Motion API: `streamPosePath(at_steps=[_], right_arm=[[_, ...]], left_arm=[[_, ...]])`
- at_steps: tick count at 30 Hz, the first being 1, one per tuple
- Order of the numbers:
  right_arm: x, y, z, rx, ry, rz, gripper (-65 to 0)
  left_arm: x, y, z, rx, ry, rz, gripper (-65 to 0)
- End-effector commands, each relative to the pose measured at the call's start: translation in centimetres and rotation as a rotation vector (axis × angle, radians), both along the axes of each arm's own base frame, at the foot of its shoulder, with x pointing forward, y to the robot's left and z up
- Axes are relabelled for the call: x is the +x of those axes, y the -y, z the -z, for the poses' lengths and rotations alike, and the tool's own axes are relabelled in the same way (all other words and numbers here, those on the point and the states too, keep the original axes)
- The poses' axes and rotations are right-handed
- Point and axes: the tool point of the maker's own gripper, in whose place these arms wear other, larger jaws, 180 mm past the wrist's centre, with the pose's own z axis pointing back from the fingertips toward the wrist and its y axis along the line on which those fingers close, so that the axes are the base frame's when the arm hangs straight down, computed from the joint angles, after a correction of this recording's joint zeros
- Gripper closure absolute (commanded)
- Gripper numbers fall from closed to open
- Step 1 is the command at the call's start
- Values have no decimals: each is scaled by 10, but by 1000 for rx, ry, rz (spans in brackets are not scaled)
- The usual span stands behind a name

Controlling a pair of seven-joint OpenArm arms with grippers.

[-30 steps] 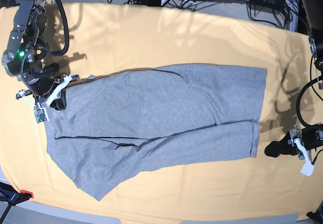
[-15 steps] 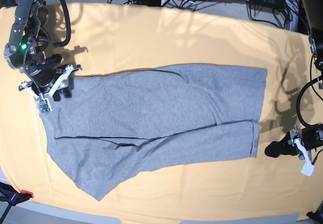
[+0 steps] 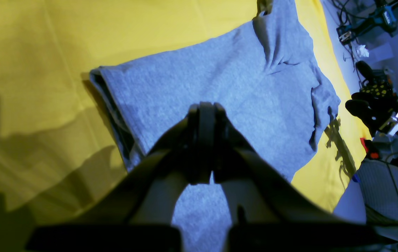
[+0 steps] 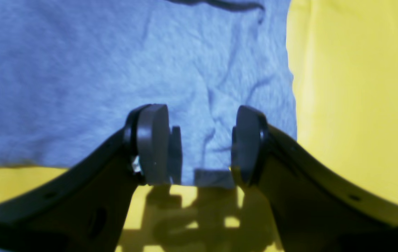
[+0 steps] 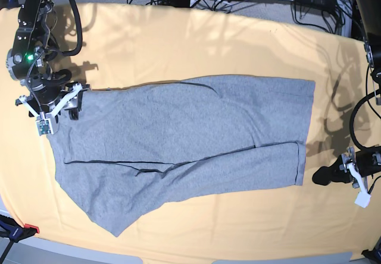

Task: Layout the t-shirt on the table in an organized manner, then fold the t-shirt properly
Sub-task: 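Grasp the shirt corner with the right gripper and lift it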

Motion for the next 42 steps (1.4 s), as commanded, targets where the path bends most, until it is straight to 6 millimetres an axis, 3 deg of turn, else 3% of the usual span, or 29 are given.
streamPosePath(at_steps=[1,4,10,18,28,35,42], right_arm=[[6,5,-6,-4,31,2,-329],[6,9,10,17,5,17,-268],[6,4,12,11,-3,-30,0],[7,1,2,-2,17,-41,0],[-6,-17,-44,-85,68,-92,0],[-30,-22,-33,-135,-31,-146,0],[-31,-38,-52,-115,23,-190,0]], left_arm=[[9,-6,-29,-16,77,-15,0],[9,-6,-29,-16,77,-15,0],[9,-6,-28,-16,76,-15,0],[9,-6,-29,-16,77,-15,0],[9,-6,-28,-15,76,-15,0],[9,-6,-29,-16,77,-16,0],[9,-6,-29,-16,77,-15,0]])
